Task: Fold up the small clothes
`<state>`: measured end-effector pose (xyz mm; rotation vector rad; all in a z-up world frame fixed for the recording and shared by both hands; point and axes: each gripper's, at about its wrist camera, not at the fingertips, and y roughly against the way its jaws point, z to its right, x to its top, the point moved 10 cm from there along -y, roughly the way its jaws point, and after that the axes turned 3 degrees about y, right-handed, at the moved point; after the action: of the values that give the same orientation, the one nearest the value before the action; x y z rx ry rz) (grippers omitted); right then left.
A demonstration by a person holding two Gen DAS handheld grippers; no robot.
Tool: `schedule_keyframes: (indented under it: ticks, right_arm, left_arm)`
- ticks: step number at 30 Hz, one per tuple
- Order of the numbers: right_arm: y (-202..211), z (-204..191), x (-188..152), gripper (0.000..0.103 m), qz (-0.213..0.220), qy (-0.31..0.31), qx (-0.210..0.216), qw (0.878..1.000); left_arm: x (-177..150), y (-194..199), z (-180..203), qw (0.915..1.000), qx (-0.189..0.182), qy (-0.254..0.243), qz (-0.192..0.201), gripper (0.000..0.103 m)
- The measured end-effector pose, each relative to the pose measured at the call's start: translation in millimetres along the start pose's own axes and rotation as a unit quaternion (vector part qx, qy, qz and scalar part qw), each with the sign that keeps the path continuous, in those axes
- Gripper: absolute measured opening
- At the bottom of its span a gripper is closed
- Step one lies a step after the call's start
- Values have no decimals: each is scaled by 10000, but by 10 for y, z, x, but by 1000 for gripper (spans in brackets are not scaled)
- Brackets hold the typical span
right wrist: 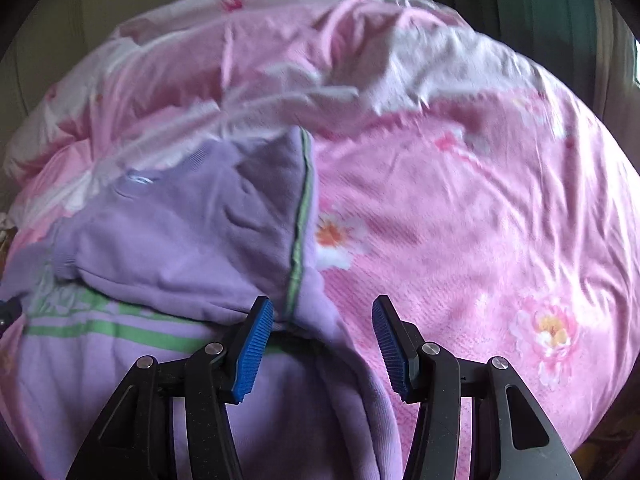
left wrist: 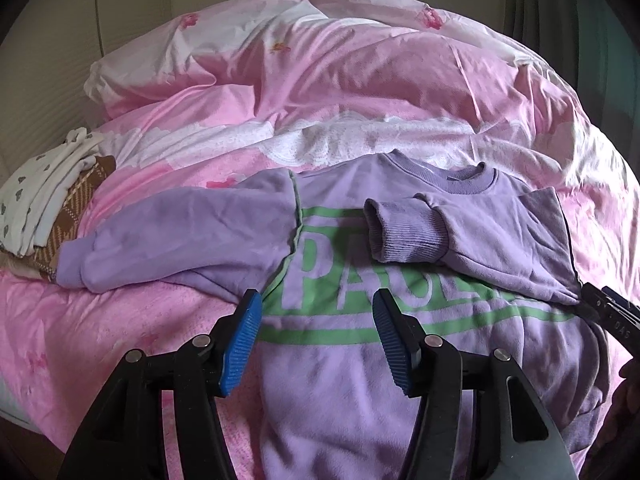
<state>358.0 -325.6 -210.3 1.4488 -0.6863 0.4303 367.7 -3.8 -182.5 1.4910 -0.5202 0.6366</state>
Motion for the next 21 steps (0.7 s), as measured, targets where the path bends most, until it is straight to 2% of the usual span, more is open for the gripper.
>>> schedule_keyframes:
  ticks: [4,10,15,21]
  right_arm:
    - [126,-67,44,51,99,14,101,9999]
    - [318,-446,89,51,294,299,325,9986]
    - [431,-1004,71,51,383,514,684,9956]
    - [545,-1895,22,51,511,858,1202,9877]
  left_arm:
    - [-18,48,-103,10000,42,72,38,61]
    - [-41,90,-453,9993,195,314,77,62]
    - [-60,179,-913,9979,406,477,180,62]
    - [-122,237,-1785,9909,885,967,298,62]
